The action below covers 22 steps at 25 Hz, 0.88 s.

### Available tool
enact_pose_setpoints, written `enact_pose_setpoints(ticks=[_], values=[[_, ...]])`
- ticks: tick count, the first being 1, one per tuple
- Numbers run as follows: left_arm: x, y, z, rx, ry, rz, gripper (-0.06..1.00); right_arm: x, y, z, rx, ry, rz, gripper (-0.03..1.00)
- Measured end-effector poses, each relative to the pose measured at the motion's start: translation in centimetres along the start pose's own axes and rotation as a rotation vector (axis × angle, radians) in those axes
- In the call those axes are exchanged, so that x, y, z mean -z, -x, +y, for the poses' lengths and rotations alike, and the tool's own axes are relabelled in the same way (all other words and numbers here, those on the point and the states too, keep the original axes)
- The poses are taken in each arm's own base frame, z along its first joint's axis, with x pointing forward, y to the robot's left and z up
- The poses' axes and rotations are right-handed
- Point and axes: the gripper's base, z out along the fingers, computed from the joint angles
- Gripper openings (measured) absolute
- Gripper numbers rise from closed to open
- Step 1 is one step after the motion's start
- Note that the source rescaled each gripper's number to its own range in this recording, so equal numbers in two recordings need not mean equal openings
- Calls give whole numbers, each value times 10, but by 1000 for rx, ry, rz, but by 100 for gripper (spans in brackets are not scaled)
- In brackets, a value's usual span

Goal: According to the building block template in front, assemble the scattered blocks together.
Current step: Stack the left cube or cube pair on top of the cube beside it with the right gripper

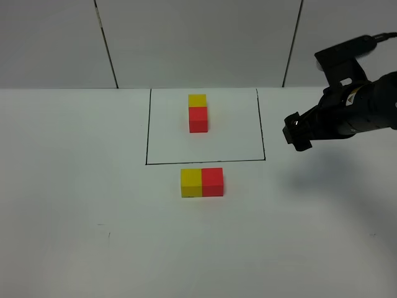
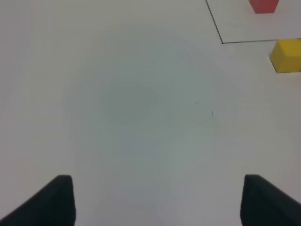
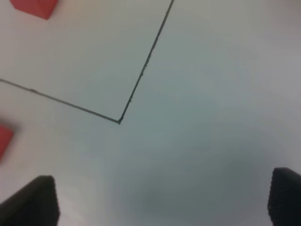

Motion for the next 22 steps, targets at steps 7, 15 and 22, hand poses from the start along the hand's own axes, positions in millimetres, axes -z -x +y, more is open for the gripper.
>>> enact_pose_setpoints(ticks=[7, 15, 22], values=[[0, 0, 0, 0, 0, 0, 67, -11, 35, 27, 416, 106, 148, 82], [0, 0, 0, 0, 0, 0, 67, -58, 63, 95, 801, 324, 250, 82], [0, 0, 0, 0, 0, 0, 67, -102, 64, 139, 919, 408, 275, 82]])
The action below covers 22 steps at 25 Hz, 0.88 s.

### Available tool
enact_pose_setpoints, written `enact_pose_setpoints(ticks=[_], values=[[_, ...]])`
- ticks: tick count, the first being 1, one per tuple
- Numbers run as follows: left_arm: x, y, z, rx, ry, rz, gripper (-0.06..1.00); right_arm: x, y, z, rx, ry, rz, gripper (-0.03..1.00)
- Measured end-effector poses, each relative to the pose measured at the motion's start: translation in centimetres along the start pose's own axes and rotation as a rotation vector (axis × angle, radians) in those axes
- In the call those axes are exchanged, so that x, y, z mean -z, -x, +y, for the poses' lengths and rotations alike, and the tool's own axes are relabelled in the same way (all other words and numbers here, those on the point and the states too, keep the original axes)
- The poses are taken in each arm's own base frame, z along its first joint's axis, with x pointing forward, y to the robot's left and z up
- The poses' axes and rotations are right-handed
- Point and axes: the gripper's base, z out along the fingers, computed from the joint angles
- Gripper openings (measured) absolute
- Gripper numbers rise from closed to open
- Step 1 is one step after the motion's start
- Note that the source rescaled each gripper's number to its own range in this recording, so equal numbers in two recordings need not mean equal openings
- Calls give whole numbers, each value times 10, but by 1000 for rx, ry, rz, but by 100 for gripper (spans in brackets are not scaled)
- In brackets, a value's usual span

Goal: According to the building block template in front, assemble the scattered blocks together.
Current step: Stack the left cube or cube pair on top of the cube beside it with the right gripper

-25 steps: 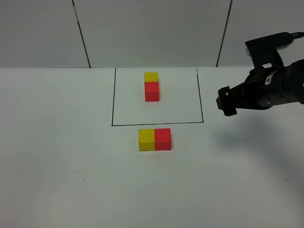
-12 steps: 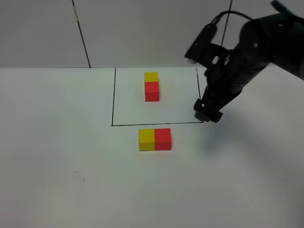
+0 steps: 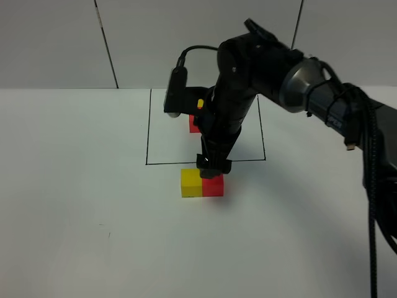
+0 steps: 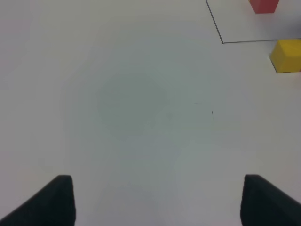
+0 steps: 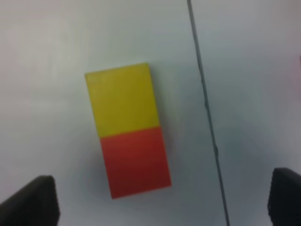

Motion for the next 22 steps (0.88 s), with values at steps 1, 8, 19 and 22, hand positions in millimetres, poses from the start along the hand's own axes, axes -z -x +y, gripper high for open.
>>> enact_pose_setpoints(ticks=[1, 8, 19, 22], values=[[0, 0, 0, 0, 0, 0, 67, -9, 1, 1, 8, 11, 8, 82], [0, 0, 0, 0, 0, 0, 67, -50, 2, 7, 43, 41, 34, 78], [0, 0, 0, 0, 0, 0, 67, -81, 0, 13, 68, 69, 53, 72], [0, 0, 0, 0, 0, 0, 67, -88, -3, 15, 67, 93, 73, 62]])
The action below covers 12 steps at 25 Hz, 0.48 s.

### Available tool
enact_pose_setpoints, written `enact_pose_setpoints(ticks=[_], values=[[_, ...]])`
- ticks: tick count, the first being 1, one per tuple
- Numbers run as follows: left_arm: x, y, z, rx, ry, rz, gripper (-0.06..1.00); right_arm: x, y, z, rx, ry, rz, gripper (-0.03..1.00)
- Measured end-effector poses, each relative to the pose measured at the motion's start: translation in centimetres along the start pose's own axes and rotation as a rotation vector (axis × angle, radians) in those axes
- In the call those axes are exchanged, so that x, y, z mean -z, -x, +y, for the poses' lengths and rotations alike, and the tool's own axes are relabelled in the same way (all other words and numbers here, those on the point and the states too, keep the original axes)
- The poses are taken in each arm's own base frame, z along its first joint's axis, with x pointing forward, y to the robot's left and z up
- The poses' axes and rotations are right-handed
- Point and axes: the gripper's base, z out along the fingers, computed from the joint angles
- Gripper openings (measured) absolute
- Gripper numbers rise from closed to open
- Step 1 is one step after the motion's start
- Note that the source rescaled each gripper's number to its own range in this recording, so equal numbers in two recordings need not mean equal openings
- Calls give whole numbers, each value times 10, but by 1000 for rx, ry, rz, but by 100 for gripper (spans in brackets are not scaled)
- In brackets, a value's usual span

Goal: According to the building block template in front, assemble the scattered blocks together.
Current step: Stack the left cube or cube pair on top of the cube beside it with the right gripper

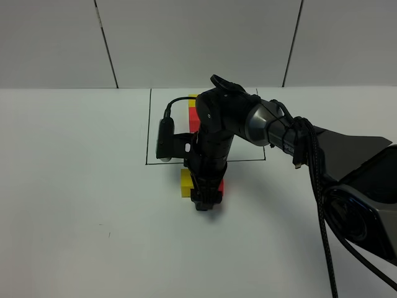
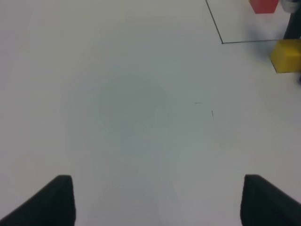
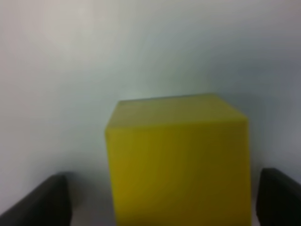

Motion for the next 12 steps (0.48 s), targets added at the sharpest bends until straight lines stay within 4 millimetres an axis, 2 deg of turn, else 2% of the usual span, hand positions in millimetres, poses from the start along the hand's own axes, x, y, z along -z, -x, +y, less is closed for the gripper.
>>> enact_pose_setpoints(ticks=[2, 4, 5, 12], values=[[0, 0, 0, 0, 0, 0, 67, -1, -1, 1, -2, 10, 7, 42], [0, 0, 0, 0, 0, 0, 67, -1, -1, 1, -1, 7, 7, 6], [0, 0, 0, 0, 0, 0, 67, -1, -1, 1, -3, 6, 7, 1], [0, 0, 0, 0, 0, 0, 67, 5, 0, 1, -181, 8, 8, 0]])
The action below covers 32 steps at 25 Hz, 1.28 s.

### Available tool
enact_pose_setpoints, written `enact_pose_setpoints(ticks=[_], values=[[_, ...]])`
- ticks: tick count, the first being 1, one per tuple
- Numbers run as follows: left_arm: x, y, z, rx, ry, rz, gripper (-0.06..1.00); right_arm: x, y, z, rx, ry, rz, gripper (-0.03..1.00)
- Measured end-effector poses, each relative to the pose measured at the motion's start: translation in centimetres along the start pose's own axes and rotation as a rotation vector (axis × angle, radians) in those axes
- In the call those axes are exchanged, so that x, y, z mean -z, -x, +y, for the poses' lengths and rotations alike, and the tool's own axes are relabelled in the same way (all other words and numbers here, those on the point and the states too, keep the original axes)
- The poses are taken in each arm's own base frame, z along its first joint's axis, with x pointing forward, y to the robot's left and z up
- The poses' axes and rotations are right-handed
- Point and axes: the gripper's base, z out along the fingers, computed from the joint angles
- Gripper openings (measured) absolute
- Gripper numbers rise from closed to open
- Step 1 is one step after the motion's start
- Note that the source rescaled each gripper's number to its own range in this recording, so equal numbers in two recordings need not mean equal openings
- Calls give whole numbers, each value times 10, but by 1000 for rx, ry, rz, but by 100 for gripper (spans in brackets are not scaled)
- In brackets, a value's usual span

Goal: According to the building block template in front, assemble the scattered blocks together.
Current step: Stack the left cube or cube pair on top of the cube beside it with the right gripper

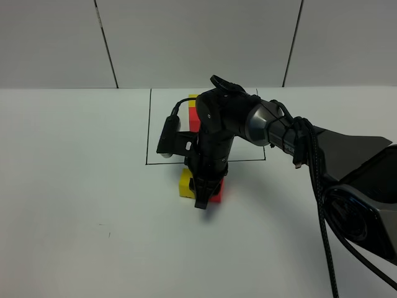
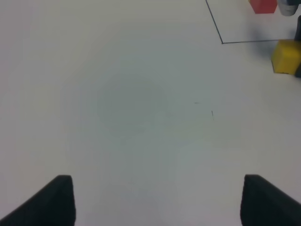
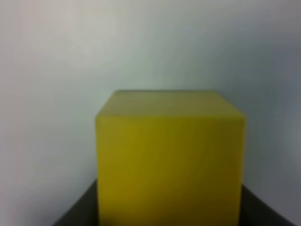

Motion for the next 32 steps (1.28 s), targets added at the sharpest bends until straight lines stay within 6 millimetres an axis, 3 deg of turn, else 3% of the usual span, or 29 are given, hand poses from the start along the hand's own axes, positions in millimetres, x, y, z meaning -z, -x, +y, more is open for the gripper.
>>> enact_pose_setpoints(ticks=[7, 12, 20, 32], values=[[0, 0, 0, 0, 0, 0, 67, 44, 0, 5, -676, 11, 7, 0], [0, 0, 0, 0, 0, 0, 67, 47, -3, 3, -998, -35, 23, 0], [0, 0, 0, 0, 0, 0, 67, 37, -3, -1, -1226, -71, 6, 0], [0, 0, 0, 0, 0, 0, 67, 0, -7, -2, -1261, -100, 55, 0]])
